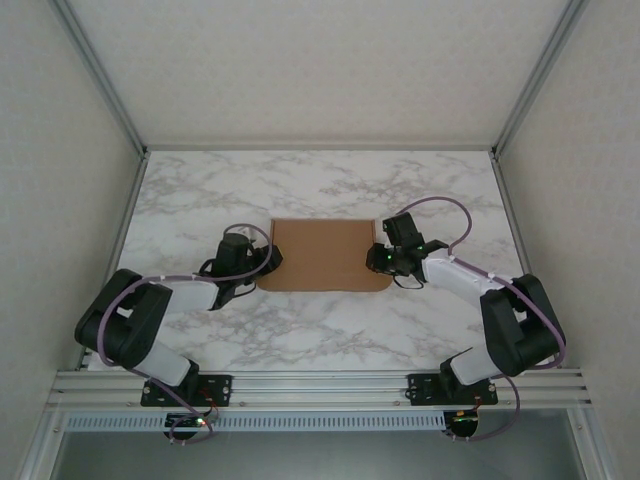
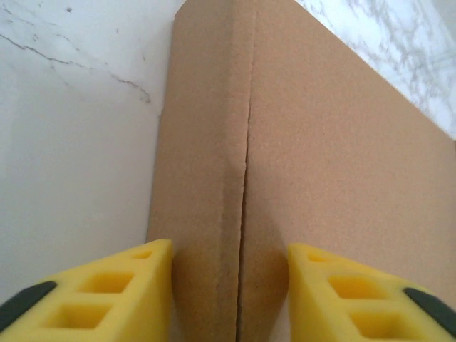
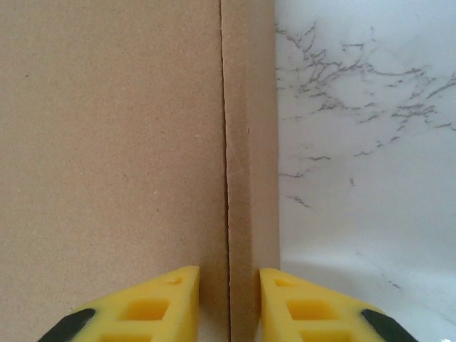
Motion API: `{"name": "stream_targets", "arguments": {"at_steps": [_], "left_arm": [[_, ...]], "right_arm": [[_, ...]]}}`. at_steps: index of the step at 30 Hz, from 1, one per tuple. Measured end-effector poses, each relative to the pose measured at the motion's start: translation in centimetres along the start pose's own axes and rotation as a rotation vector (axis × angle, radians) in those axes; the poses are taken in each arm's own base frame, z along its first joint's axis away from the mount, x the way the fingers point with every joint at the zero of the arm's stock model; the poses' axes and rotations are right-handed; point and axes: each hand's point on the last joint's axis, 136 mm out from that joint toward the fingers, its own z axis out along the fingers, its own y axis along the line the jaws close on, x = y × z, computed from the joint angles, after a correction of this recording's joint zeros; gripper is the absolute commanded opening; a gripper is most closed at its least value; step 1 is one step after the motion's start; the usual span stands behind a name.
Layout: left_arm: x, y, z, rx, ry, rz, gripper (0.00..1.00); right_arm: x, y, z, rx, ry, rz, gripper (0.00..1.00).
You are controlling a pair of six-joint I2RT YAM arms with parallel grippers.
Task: Fold the paper box
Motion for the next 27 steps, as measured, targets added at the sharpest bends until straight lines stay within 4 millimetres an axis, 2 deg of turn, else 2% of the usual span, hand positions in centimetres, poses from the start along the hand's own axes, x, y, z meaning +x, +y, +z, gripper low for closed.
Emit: {"name": "stream_targets", "arguments": {"at_steps": [7, 11, 13, 15, 19, 24, 27], "left_arm": [[-0.3, 0.0, 0.2, 0.015, -0.024, -0.007, 0.26], [-0.3, 0.0, 0.1, 0.012, -0.026, -0.006, 0.27], [-0.3, 0.0, -0.1, 0.007, -0.023, -0.003, 0.33], [-0.2, 0.0, -0.3, -0.001, -0.015, -0.001, 0.44], [0.0, 0.2, -1.2, -0.044, 0.013, 0.007, 0.61], [-1.3, -0.9, -2.4, -0.072, 0.020, 0.042, 0.66], [-2.8, -2.1, -2.7, -0.062, 0.000, 0.066, 0.65]], "right_arm": [[-0.2, 0.0, 0.1, -0.003, -0.005, 0.008, 0.20], [-0.2, 0.1, 0.0, -0.017, 0.001, 0.014, 0.30], [-0.1, 0.2, -0.2, -0.027, 0.009, 0.021, 0.37], [0.2, 0.2, -0.8, -0.041, 0.023, 0.027, 0.43], [-0.6, -0.1, -3.4, -0.066, -0.005, 0.052, 0.52], [-2.6, -0.7, -6.0, -0.084, -0.077, 0.089, 0.55], [-3.2, -0.4, -6.1, -0.102, -0.074, 0.087, 0.57]]}}
